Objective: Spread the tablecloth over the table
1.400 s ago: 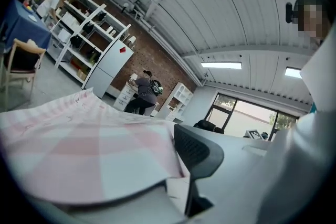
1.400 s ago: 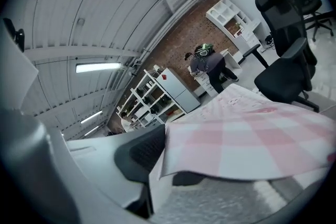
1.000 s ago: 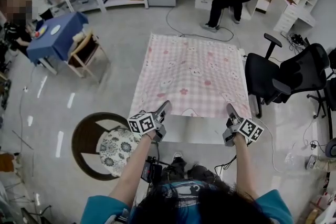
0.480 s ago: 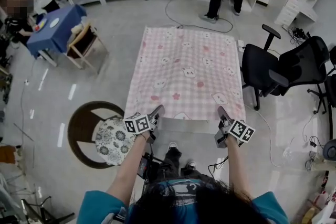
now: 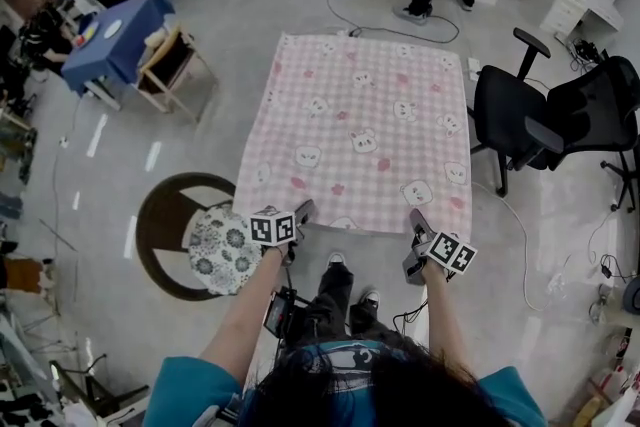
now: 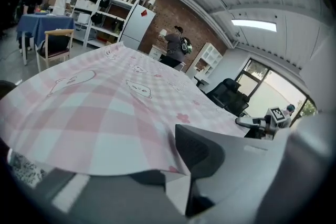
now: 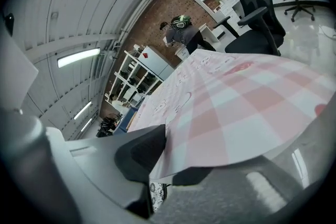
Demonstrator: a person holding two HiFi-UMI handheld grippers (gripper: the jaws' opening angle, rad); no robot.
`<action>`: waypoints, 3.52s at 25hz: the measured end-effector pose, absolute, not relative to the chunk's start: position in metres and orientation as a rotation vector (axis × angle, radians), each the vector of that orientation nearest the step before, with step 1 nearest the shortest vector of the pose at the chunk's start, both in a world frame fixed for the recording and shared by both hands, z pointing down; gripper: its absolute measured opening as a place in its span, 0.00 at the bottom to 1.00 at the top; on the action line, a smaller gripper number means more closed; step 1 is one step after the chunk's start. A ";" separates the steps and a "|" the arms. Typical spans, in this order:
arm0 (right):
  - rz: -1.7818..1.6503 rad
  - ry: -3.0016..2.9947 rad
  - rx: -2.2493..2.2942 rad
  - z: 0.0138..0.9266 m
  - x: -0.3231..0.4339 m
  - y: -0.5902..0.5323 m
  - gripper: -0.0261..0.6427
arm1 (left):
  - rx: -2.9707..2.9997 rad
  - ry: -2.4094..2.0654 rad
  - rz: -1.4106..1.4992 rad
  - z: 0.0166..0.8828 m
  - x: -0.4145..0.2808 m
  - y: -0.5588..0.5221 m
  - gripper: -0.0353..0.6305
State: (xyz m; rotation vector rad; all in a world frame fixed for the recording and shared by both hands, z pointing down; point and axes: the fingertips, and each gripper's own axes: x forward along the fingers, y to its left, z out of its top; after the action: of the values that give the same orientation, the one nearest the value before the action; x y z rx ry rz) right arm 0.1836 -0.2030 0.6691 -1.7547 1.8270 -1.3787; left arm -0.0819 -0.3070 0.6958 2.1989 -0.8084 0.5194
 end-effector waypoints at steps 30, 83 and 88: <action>-1.488 1.869 -1.826 0.720 0.167 -0.139 0.20 | 2.063 -1.016 0.457 0.732 -0.113 -0.256 0.29; -0.670 2.571 -1.441 0.452 0.016 -0.080 0.05 | 2.823 -0.626 0.168 0.448 -0.041 -0.092 0.07; -0.532 2.617 -1.478 0.440 -0.006 -0.078 0.03 | 2.853 -0.587 0.139 0.441 -0.056 -0.094 0.07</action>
State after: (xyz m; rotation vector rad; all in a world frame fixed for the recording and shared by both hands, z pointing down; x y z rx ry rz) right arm -0.0057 -0.0777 0.4396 -1.4782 2.6172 -0.5320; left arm -0.0562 -0.0942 0.4405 2.8527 -0.5874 0.1391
